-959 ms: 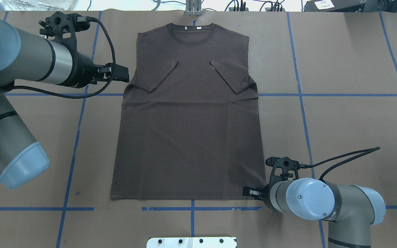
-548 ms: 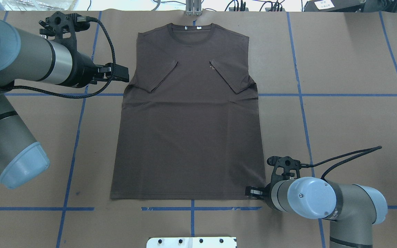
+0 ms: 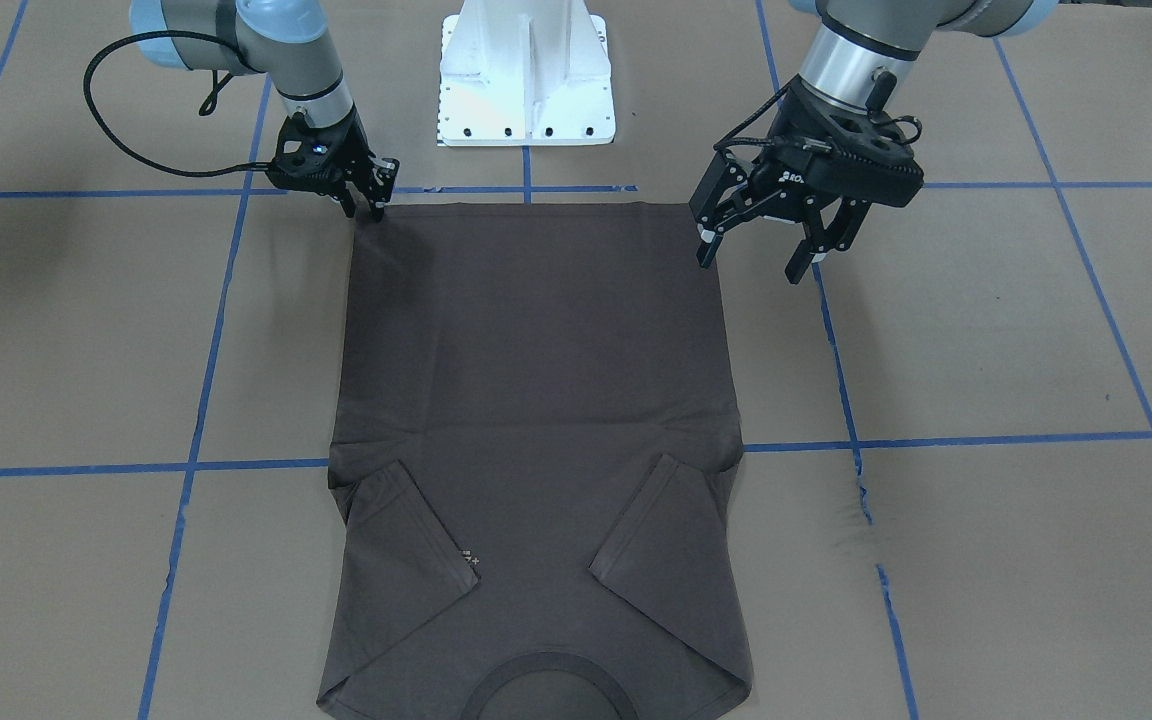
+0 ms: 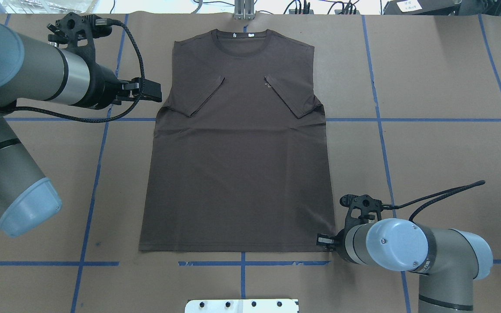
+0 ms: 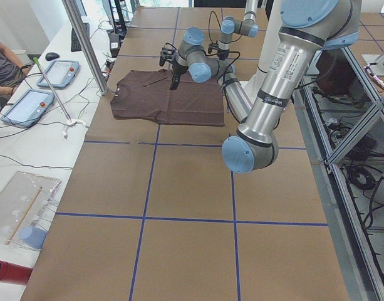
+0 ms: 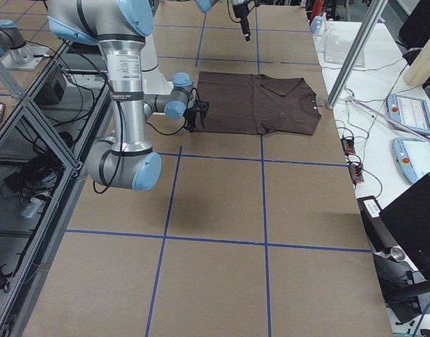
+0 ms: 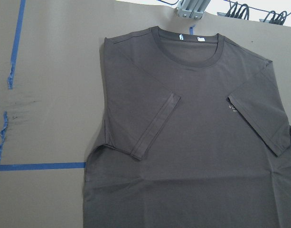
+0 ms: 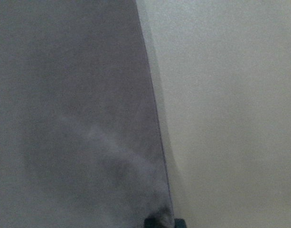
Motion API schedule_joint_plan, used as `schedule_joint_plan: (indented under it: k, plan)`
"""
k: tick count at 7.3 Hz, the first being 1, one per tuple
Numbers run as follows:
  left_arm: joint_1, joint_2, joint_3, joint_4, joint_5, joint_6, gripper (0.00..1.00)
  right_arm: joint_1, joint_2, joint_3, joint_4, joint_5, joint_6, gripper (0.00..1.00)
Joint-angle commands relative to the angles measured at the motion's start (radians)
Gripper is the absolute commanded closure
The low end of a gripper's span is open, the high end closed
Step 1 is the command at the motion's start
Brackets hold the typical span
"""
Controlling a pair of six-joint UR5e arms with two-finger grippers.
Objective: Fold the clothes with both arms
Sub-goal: 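Move both grippers down to the shirt hem nearest the robot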
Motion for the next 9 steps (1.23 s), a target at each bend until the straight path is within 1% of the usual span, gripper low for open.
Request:
schedule_joint_plan:
  k: [1, 3, 4, 5, 6, 7, 8, 9]
  plan:
    - [-0.001, 0.0, 0.0, 0.0, 0.0, 0.0, 0.0, 0.001, -0.003, 0.006, 0.0, 0.001, 0.002, 1.0]
    - [-0.001, 0.006, 0.002, 0.009, -0.002, -0.014, 0.0, 0.001, -0.003, 0.022, 0.0, -0.003, 0.003, 1.0]
    - [0.002, 0.046, -0.017, 0.008, -0.008, -0.043, 0.0, 0.004, -0.003, 0.045, 0.0, -0.003, 0.002, 1.0]
    - [0.021, 0.111, -0.053, -0.006, -0.032, -0.14, 0.0, 0.014, 0.0, 0.071, 0.0, 0.003, 0.002, 1.0]
    - [0.095, 0.156, -0.11, -0.003, -0.02, -0.29, 0.0, 0.027, 0.002, 0.094, 0.0, 0.014, -0.001, 1.0]
    - [0.18, 0.201, -0.129, -0.003, 0.013, -0.427, 0.0, 0.065, 0.003, 0.097, 0.002, 0.064, -0.014, 1.0]
    - [0.306, 0.209, -0.124, 0.006, 0.138, -0.56, 0.0, 0.098, 0.006, 0.105, 0.003, 0.093, -0.03, 1.0]
    - [0.399, 0.239, -0.12, 0.009, 0.214, -0.659, 0.0, 0.104, 0.006, 0.111, 0.002, 0.1, -0.037, 1.0]
